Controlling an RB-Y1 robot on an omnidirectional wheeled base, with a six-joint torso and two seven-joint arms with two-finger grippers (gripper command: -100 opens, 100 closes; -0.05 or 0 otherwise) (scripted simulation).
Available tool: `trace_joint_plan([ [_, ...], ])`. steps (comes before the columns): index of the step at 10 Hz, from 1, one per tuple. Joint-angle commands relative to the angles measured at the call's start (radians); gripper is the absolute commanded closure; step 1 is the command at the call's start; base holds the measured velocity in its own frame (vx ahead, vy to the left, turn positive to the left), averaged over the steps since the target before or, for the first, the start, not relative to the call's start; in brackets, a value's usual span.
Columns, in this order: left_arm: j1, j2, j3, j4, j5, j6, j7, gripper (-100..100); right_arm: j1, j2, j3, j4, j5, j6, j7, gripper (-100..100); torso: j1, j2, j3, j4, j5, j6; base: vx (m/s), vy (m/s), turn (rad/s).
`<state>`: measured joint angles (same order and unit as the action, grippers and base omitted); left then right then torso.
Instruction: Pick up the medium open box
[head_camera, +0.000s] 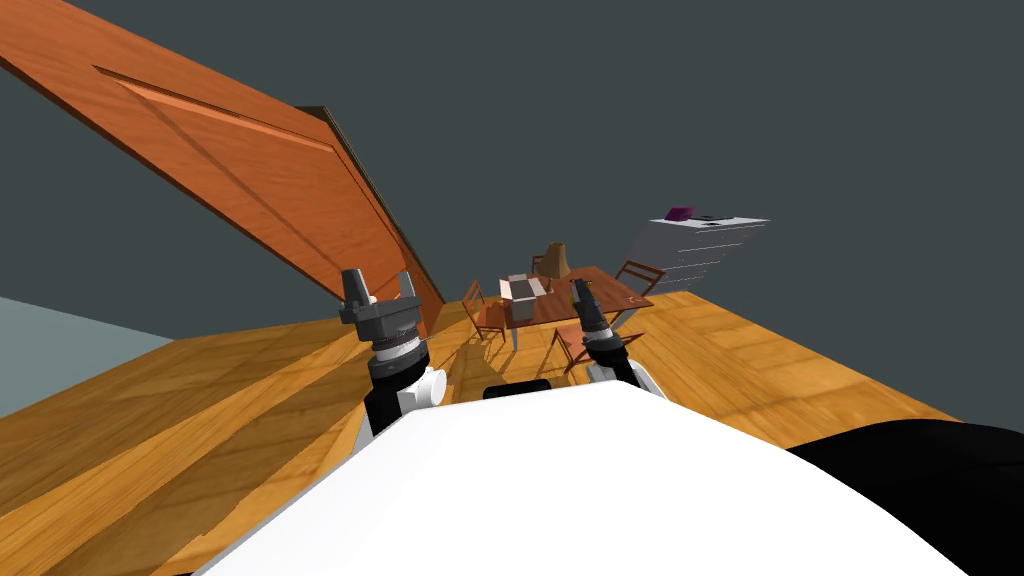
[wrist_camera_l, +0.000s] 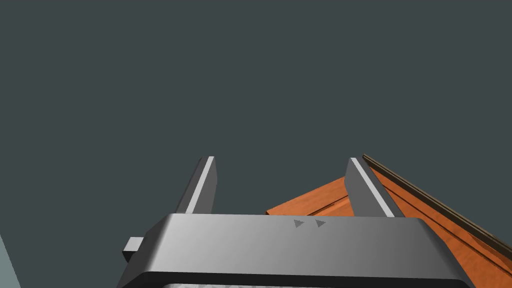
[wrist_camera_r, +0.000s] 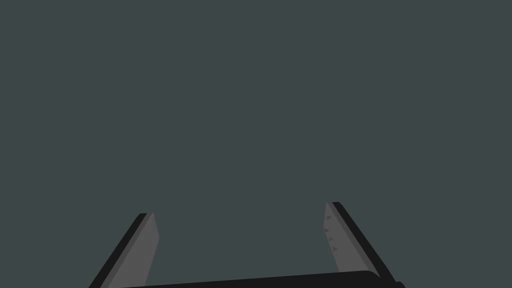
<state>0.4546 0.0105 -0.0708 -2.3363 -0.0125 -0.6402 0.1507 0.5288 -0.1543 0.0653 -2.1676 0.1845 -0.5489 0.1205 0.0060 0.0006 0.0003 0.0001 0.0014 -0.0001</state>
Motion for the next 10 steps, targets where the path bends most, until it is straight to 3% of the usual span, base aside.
trace_joint_plan([
  [1, 0.000, 0.000, 0.000, 0.000, 0.000, 0.000, 0.000, 0, -0.004, -0.039, 0.004, 0.040, 0.045, 0.041, 0.025, -100, 0.000, 0.000, 0.000, 0.000, 0.000, 0.000, -0.010, 0.100, 0.032],
  [3, 0.000, 0.000, 0.000, 0.000, 0.000, 0.000, 0.000, 0, -0.005, -0.066, 0.004, 0.064, 0.073, 0.068, 0.039, -100, 0.002, 0.000, 0.000, 0.000, 0.000, 0.000, -0.009, 0.107, 0.020],
  [5, 0.000, 0.000, 0.000, 0.000, 0.000, 0.000, 0.000, 0, -0.009, -0.124, 0.003, 0.117, 0.136, 0.128, 0.069, -100, -0.001, 0.000, 0.000, 0.000, 0.000, 0.000, -0.007, 0.092, 0.035],
  [8, 0.000, 0.000, 0.000, 0.000, 0.000, 0.000, 0.000, 0, -0.011, -0.153, 0.002, 0.144, 0.169, 0.159, 0.086, -100, -0.001, 0.001, 0.000, 0.000, 0.000, 0.000, -0.014, 0.076, 0.017],
  [10, 0.000, 0.000, 0.000, 0.000, 0.000, 0.000, 0.000, 0, -0.016, -0.212, 0.002, 0.199, 0.237, 0.222, 0.120, -100, -0.001, 0.001, 0.000, 0.000, 0.000, 0.000, -0.012, 0.092, 0.044],
])
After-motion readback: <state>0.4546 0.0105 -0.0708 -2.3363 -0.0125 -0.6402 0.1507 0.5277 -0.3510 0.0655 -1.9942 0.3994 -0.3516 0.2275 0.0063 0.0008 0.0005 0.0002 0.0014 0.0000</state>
